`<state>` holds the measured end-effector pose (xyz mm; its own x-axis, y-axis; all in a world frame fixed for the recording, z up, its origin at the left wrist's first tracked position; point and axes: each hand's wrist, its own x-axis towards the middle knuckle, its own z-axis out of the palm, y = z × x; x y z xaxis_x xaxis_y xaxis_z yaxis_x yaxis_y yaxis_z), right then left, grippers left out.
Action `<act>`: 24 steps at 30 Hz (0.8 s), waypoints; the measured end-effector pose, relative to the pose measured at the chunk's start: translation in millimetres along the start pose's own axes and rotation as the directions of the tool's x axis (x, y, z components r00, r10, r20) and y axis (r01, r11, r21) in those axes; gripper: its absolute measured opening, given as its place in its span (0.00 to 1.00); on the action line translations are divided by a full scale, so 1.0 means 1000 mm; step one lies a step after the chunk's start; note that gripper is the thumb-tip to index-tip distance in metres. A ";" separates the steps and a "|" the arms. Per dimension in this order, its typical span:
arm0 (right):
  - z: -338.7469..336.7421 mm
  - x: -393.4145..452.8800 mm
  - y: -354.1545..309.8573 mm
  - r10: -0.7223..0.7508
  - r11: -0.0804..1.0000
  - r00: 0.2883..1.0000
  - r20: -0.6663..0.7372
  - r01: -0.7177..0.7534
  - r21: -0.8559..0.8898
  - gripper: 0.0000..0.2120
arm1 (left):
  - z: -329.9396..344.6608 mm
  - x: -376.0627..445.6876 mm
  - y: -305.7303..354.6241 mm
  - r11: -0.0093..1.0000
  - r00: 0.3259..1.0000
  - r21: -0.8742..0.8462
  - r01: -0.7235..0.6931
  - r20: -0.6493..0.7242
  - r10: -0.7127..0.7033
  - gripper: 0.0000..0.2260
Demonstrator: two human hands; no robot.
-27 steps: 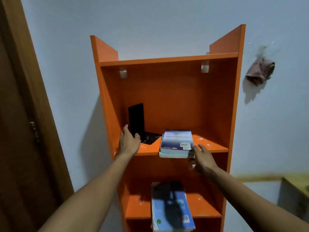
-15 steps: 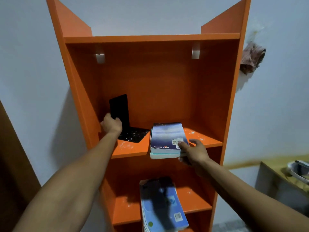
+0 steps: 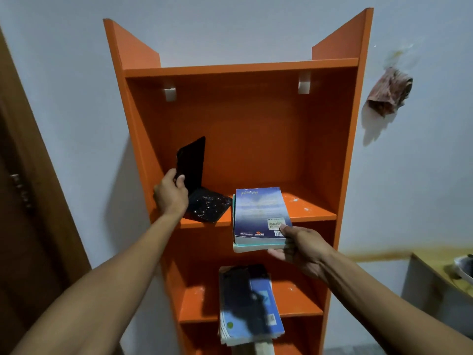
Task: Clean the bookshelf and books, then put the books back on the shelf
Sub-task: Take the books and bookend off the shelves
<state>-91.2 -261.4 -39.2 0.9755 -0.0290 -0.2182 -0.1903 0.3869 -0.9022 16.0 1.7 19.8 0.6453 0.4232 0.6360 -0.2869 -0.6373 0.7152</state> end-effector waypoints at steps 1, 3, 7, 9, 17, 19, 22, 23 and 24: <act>-0.003 -0.006 0.003 -0.020 1.000 1.000 0.003 0.020 -0.004 0.06 | -0.011 -0.005 0.001 1.000 1.000 0.000 -0.013 -0.015 0.013 0.08; -0.011 -0.020 0.013 -0.060 0.998 0.998 0.016 0.060 -0.016 0.08 | -0.034 -0.018 0.004 1.000 0.998 0.008 -0.026 -0.052 0.026 0.08; -0.024 -0.051 0.037 -0.103 0.995 0.986 0.130 0.102 0.014 0.09 | -0.084 -0.049 0.005 0.999 0.996 -0.003 -0.047 -0.081 0.047 0.09; -0.027 -0.069 0.051 -0.103 0.995 0.975 0.197 0.105 0.002 0.06 | -0.108 -0.068 0.006 0.998 0.994 -0.025 -0.053 -0.094 0.050 0.08; -0.024 -0.120 0.131 -0.031 0.994 0.984 0.177 0.049 -0.097 0.20 | -0.187 -0.142 -0.012 0.999 0.998 0.014 -0.031 -0.057 0.031 0.09; -0.021 -0.130 0.160 0.002 0.992 0.989 0.148 0.017 -0.125 0.19 | -0.202 -0.163 -0.035 1.000 0.999 0.023 0.013 -0.030 -0.013 0.09; -0.026 -0.143 0.211 0.041 0.991 0.996 0.079 -0.030 -0.134 0.16 | -0.215 -0.204 -0.080 0.989 0.989 0.037 0.146 0.011 -0.147 0.09; -0.029 -0.147 0.229 0.069 0.990 0.996 0.054 -0.062 -0.126 0.16 | -0.218 -0.220 -0.096 0.979 0.979 0.044 0.197 0.035 -0.199 0.09; -0.032 -0.151 0.249 0.106 0.988 0.994 0.039 -0.101 -0.118 0.15 | -0.221 -0.237 -0.112 0.969 0.968 0.049 0.242 0.060 -0.244 0.08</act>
<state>-289.7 -190.4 -242.6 0.9533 0.0484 -0.2981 -0.2996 0.2767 -0.9131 -260.9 115.1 -146.7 0.7369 0.5268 0.4235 -0.0871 -0.5473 0.8324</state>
